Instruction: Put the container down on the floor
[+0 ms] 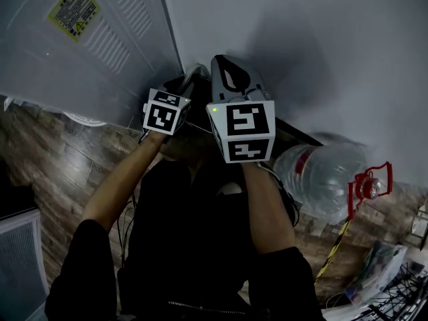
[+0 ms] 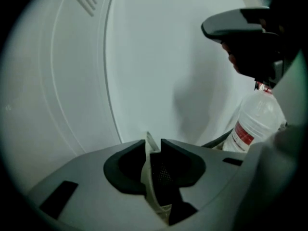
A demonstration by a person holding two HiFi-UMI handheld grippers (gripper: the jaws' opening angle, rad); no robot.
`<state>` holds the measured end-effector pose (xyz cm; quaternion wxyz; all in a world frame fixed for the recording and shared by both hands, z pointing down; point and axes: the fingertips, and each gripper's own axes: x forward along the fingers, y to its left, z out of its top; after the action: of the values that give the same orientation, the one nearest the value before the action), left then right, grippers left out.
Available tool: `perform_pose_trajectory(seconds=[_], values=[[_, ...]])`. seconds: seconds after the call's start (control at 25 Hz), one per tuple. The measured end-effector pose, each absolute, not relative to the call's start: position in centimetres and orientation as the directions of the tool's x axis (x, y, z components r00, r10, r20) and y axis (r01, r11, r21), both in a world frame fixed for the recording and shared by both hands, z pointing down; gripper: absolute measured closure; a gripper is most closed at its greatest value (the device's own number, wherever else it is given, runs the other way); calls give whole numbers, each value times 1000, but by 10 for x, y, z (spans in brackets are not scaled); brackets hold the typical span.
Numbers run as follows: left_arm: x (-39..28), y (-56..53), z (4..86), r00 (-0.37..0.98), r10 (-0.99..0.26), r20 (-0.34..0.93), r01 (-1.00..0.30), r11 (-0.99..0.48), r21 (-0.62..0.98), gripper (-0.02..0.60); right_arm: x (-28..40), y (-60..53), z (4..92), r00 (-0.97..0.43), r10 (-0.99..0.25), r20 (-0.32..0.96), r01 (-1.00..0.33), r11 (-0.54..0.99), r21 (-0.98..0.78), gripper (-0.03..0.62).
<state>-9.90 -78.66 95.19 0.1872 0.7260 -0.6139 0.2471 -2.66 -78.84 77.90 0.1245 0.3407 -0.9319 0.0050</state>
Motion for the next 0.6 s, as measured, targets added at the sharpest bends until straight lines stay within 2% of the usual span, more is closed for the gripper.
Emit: perform_pose_trajectory(seconds=[0.2,0.44,0.6], values=[[-94,-776,934,146,-831,536,-976,-209,-58,478,-31,-778,775,-725,-645,240,-637,761,121,583],[-91,-765,906,197,-886,419,-968,-244,-61,563,-29,-771,767,-721,-652,235,-657,751,67,583],[-79,-753,895,247,-885,394,-951,-298,-75,568,-32,-764,762,-731,-644,226,-662,749,-7,583]])
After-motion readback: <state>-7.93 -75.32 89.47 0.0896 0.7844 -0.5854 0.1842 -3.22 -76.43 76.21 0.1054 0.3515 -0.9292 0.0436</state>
